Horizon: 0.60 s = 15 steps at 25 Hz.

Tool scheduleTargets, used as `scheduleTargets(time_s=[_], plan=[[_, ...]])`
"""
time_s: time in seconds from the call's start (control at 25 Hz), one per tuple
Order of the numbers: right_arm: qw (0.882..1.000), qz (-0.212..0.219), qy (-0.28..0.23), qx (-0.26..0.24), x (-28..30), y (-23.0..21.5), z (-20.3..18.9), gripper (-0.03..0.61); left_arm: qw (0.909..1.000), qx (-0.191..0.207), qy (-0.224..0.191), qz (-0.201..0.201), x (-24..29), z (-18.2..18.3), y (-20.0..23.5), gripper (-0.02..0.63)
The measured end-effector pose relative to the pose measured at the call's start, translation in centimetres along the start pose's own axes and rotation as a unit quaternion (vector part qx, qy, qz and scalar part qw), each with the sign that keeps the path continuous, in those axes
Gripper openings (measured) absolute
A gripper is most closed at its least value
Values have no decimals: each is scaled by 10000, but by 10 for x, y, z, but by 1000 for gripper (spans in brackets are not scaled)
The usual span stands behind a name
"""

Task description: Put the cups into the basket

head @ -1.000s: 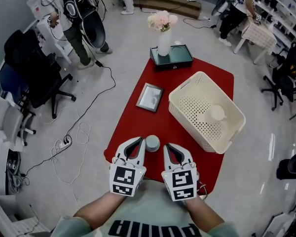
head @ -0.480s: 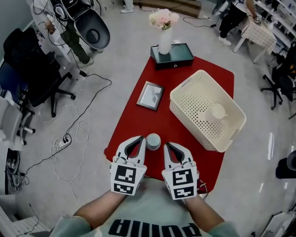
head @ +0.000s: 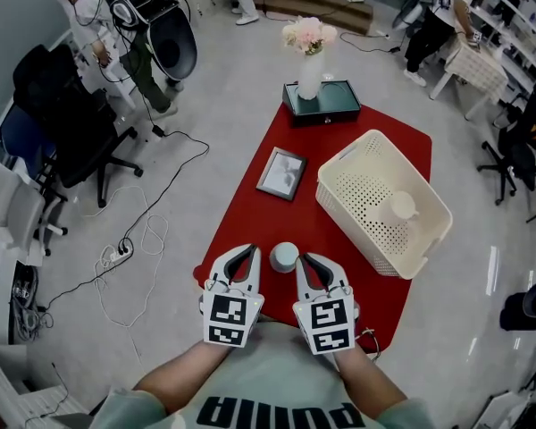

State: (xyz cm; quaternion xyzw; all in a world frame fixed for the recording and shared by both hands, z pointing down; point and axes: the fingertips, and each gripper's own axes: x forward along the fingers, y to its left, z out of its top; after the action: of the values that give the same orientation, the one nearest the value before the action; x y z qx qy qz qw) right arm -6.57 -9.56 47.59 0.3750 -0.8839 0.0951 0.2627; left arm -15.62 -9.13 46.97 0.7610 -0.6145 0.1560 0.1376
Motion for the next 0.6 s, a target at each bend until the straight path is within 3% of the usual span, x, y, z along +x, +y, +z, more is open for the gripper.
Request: scheduleTargets(time_s=[0.12, 0.2, 0.36, 0.6], plan=[[9999, 106, 72, -73, 10, 5, -1, 33, 10000, -2, 73, 50, 2, -8, 7, 3], [9997, 176, 152, -117, 17, 10, -5, 138, 9999, -7, 143, 74, 4, -14, 11, 3], [9986, 356, 344, -185, 32, 18, -15, 221, 9996, -7, 278, 77, 8, -26, 16, 3], [9965, 506, 608, -254, 50, 26, -32, 291, 9990, -2, 436, 84, 16, -40, 20, 3]])
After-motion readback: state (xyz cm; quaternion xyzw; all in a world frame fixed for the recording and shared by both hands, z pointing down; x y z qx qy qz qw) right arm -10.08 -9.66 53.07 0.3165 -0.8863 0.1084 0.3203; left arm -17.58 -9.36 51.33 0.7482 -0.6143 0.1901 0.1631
